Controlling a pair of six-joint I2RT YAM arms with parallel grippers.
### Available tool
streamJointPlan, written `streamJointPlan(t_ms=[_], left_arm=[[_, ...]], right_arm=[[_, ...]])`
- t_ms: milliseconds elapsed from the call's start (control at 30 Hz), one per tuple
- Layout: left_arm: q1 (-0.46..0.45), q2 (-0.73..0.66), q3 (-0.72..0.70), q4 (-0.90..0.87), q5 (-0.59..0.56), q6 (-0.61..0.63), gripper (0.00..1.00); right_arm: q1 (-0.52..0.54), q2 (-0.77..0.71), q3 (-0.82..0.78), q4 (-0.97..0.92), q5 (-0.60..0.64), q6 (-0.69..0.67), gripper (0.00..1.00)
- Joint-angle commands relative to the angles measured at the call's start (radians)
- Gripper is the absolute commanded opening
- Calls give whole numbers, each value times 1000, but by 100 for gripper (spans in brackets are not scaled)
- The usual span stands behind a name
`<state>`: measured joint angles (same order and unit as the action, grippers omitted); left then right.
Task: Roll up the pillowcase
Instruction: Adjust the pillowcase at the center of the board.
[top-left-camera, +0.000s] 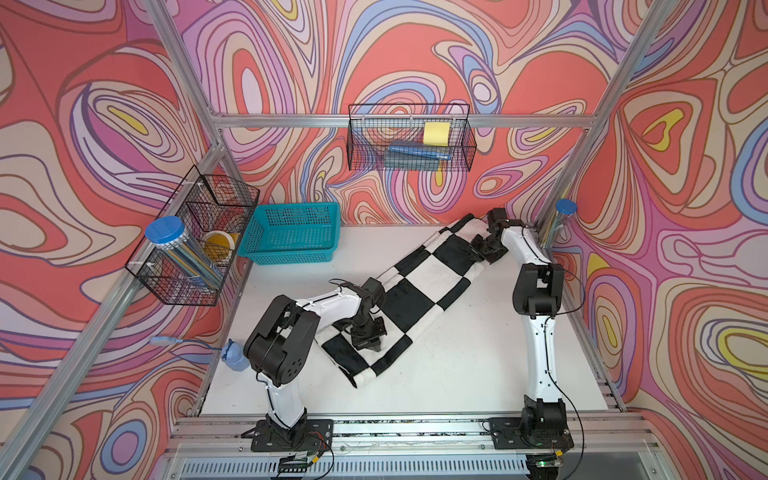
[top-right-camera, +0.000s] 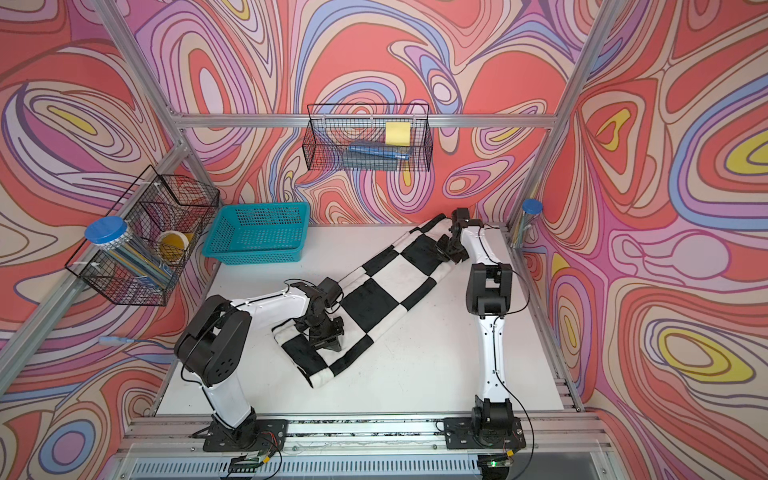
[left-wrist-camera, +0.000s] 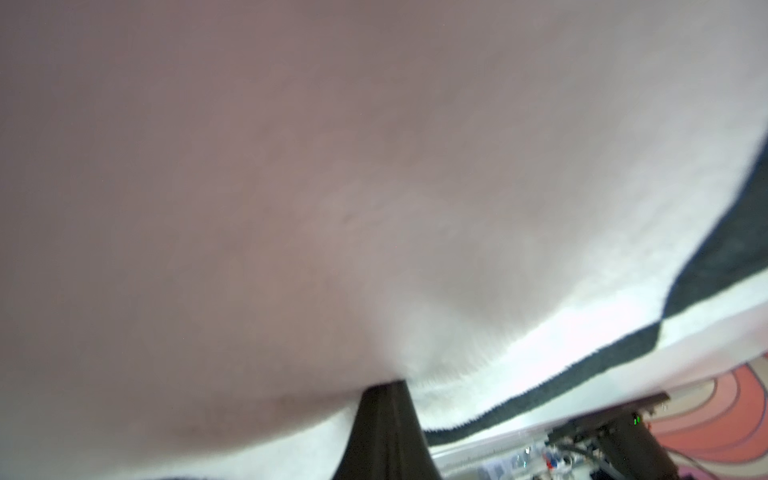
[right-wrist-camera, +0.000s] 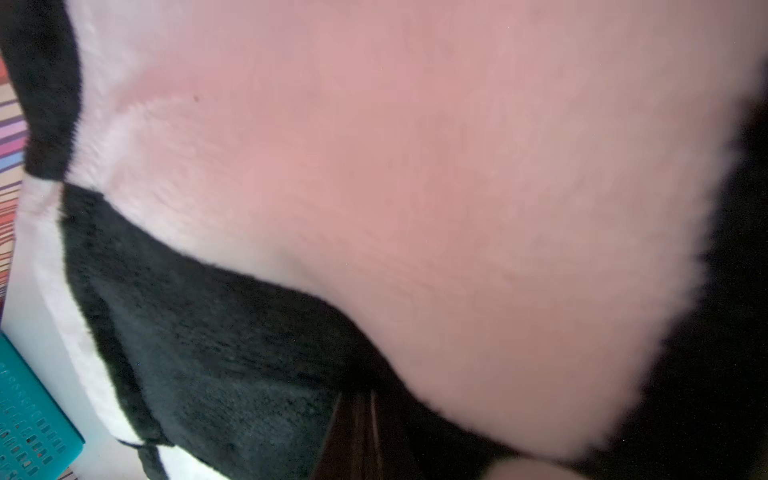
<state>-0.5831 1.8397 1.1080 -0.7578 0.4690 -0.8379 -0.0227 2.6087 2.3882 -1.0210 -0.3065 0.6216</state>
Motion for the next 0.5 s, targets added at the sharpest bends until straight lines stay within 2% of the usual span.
streamJointPlan(t_ms=[0,100,167,233,333,467], left_arm=[[-84,88,111,-31,206,48,0],[-153,118,255,-68,237,77,0],[-164,104,321,-100,217,90,2],[-160,82,377,-162,158,139,19],[-138,65,473,-323,-48,228,33],[-47,13,476,-399,-327,262,36]], right_arm=[[34,67,25,-34,-27,1,8],[38,52,-5,-13,-36,-3,10],[36,33,-24,4,-15,-22,11],[24,24,-12,4,-19,-39,14],[8,-10,-7,8,-20,-45,18],[10,-138,-128,17,9,-72,20]])
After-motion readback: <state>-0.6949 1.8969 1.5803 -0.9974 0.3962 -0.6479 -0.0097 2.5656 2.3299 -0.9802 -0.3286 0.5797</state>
